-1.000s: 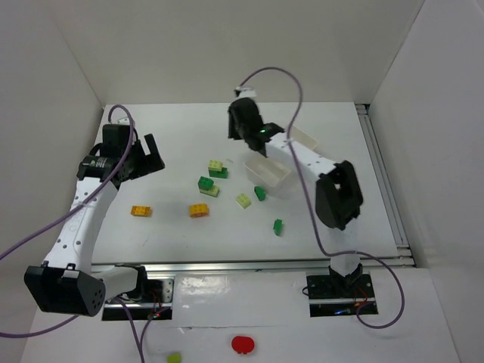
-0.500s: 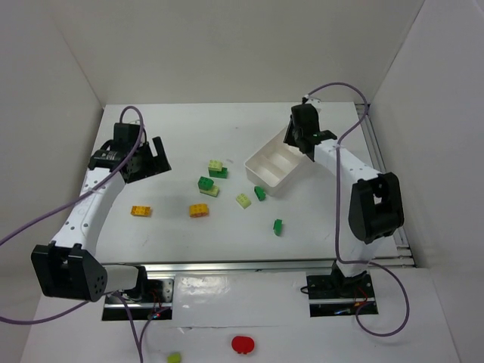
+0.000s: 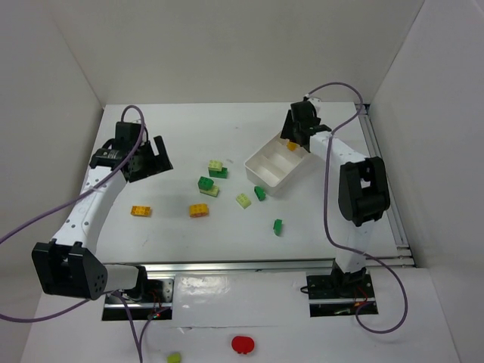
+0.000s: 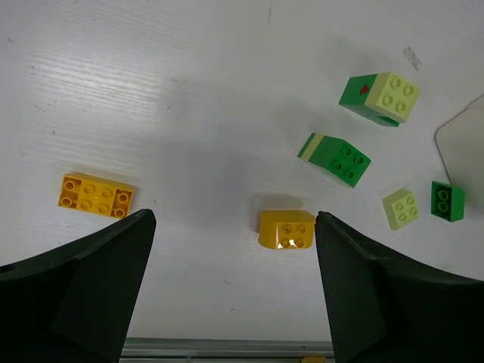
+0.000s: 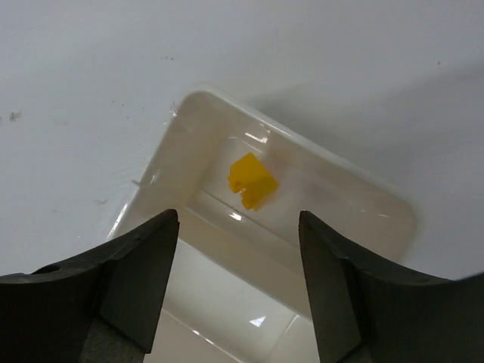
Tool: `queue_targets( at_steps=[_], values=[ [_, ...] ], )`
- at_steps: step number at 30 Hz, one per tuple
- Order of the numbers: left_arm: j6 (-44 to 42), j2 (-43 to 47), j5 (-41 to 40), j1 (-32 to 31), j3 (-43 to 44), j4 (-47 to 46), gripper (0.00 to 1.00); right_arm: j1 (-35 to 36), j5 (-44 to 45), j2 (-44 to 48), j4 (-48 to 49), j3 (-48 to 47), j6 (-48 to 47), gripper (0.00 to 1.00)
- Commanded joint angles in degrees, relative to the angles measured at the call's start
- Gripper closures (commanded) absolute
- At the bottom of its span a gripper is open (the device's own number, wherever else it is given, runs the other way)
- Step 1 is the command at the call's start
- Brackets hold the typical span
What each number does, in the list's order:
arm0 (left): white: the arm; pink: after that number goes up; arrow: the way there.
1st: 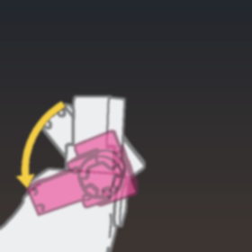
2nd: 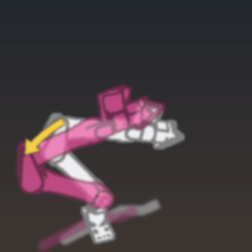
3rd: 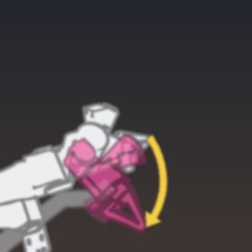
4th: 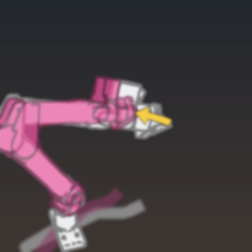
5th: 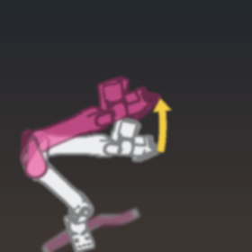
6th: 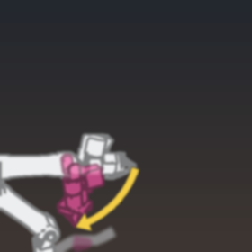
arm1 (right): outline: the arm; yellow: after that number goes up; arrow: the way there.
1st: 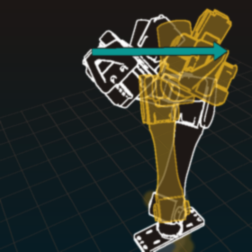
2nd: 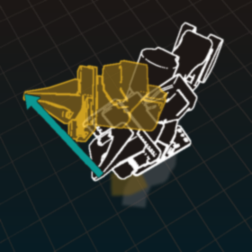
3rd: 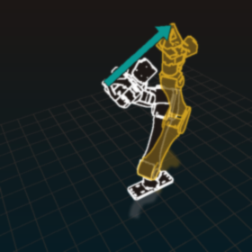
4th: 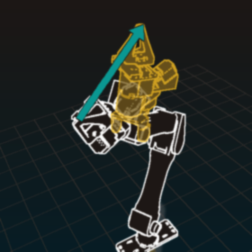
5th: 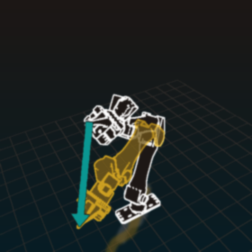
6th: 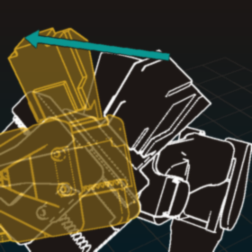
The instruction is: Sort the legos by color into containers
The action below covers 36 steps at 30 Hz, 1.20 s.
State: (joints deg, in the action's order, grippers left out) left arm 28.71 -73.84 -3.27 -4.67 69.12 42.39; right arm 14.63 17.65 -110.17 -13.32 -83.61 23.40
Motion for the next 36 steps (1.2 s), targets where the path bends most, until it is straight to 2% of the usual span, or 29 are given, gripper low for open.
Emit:
queue_targets(
  at_steps=[1, 4, 5, 7, 9, 11, 13, 14, 19, 22, 25, 32, 36],
  values=[
    [0.6, -0.3, -0.8, -0.2, 3.6, 0.0, 0.05, 0.5, 1.4, 2.2, 1.9, -3.5, 0.1, 0.27],
    [0.6, -0.9, -3.1, -0.2, 4.6, 0.8, 0.05, 2.5, 2.6, 5.6, 1.9, -3.5, -1.3, 0.29],
    [1.2, -0.9, -4.5, -0.2, 4.6, 1.7, 0.05, 4.0, 2.6, 6.5, 1.9, -2.6, -2.0, 0.37],
    [1.2, -0.9, -5.3, -0.2, 4.6, 2.8, 0.05, 5.9, 0.1, 10.1, 2.7, -0.3, -3.7, 0.42],
    [1.7, -0.9, -6.0, 0.4, 4.1, 2.8, 0.05, 10.6, -4.9, 12.0, 3.6, 1.9, -5.6, 0.42],
    [2.2, 0.4, -7.1, 1.1, 2.6, 2.8, 0.05, 14.7, -8.2, 12.5, 2.9, 3.1, -9.2, 0.35],
    [3.5, 1.2, -8.3, 1.7, 1.8, 3.4, 0.05, 21.1, -12.4, 11.4, 1.6, 3.6, -10.5, 0.23],
    [4.1, 1.9, -8.9, 2.5, 1.3, 3.4, 0.05, 23.1, -13.9, 10.9, 0.8, 4.2, -11.0, 0.21],
    [5.2, 3.9, -10.7, 4.9, 2.3, 3.9, 0.05, 37.0, -17.2, 9.8, 3.9, 8.0, -14.3, 0.14],
    [4.6, 4.4, -10.7, 5.5, 3.0, 3.9, 0.05, 41.3, -17.2, 6.4, 1.9, 7.1, -18.8, 0.13],
    [4.1, 4.4, -10.7, 5.5, 3.6, 3.9, 0.05, 43.5, -14.8, 1.9, -1.9, 3.8, -22.5, 0.11],
    [4.6, 4.4, -8.7, 6.0, 1.9, 3.9, 0.05, 45.3, -11.6, -3.7, -0.7, 1.8, -26.3, 0.11],
    [4.6, 4.4, -8.7, 6.0, 1.4, 3.9, 0.05, 44.8, -11.6, -7.1, 0.4, -0.6, -26.8, 0.17]
  ],
)
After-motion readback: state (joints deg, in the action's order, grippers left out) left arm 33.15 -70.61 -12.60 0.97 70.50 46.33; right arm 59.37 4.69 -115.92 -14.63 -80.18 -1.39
